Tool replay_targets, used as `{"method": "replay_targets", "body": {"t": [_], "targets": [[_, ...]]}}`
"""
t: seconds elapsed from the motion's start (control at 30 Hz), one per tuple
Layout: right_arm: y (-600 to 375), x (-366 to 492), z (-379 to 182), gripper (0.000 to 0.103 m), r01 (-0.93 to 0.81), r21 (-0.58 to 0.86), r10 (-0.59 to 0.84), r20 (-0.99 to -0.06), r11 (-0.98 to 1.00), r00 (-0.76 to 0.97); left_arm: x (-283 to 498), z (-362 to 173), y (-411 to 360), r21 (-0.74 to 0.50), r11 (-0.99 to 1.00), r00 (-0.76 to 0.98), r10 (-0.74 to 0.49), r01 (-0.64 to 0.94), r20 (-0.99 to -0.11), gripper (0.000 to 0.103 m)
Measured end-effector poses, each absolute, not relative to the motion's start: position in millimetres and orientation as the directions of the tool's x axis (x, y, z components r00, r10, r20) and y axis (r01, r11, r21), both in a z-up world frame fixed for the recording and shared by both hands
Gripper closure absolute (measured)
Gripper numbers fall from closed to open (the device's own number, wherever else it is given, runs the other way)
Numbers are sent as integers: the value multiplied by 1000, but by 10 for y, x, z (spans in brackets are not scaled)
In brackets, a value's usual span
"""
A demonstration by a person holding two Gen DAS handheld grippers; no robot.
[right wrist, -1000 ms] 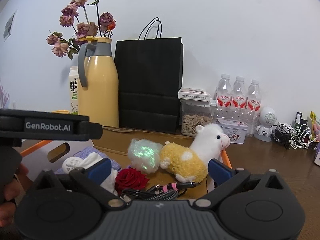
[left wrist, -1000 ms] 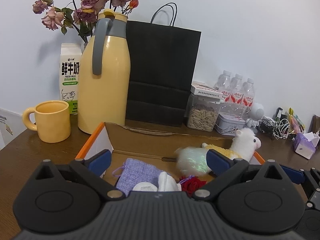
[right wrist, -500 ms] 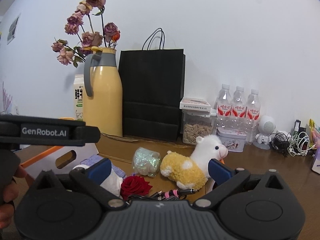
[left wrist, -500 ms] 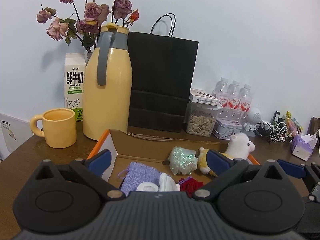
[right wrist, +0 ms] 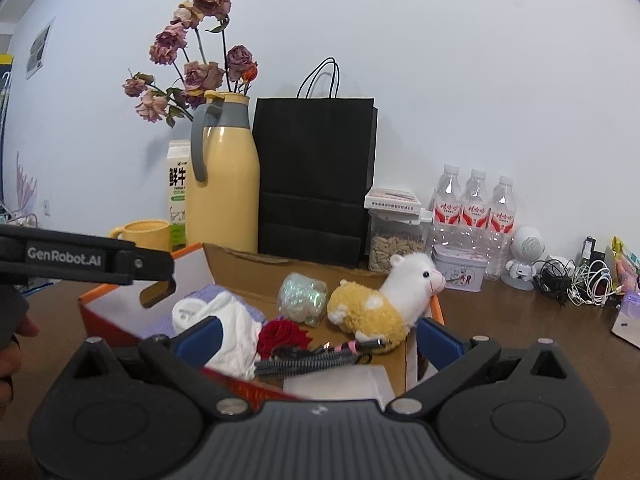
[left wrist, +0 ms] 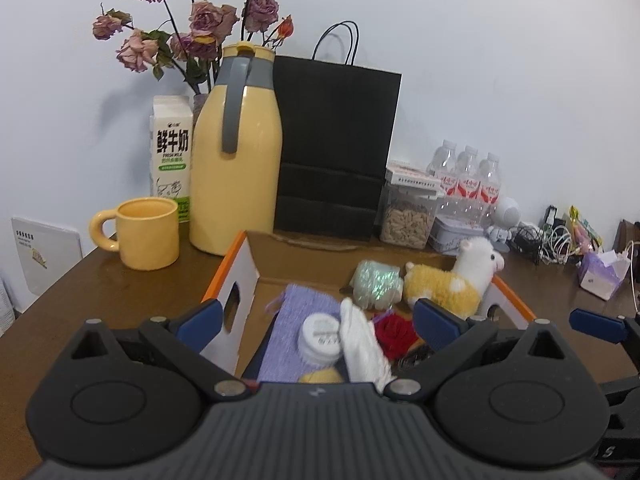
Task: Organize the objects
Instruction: 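Withdraw both tools from the box back toward the table items, then grasp the black USB cable with the left tool while the right tool grasps a white bottle cap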
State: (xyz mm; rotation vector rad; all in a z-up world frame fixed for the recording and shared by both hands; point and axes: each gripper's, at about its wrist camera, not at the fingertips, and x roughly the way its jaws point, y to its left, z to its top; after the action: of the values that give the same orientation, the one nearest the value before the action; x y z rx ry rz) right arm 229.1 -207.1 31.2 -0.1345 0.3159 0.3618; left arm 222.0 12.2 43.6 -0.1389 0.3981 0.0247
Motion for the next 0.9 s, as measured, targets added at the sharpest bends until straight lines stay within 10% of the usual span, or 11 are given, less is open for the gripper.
{"method": "replay_targets", "body": {"t": [0.9], "targets": [[-2422,1931,-95,0,-377,-42,311,-483,925,819,1483,-213,-212,-10,983,768,-148,181,-624,11]]}}
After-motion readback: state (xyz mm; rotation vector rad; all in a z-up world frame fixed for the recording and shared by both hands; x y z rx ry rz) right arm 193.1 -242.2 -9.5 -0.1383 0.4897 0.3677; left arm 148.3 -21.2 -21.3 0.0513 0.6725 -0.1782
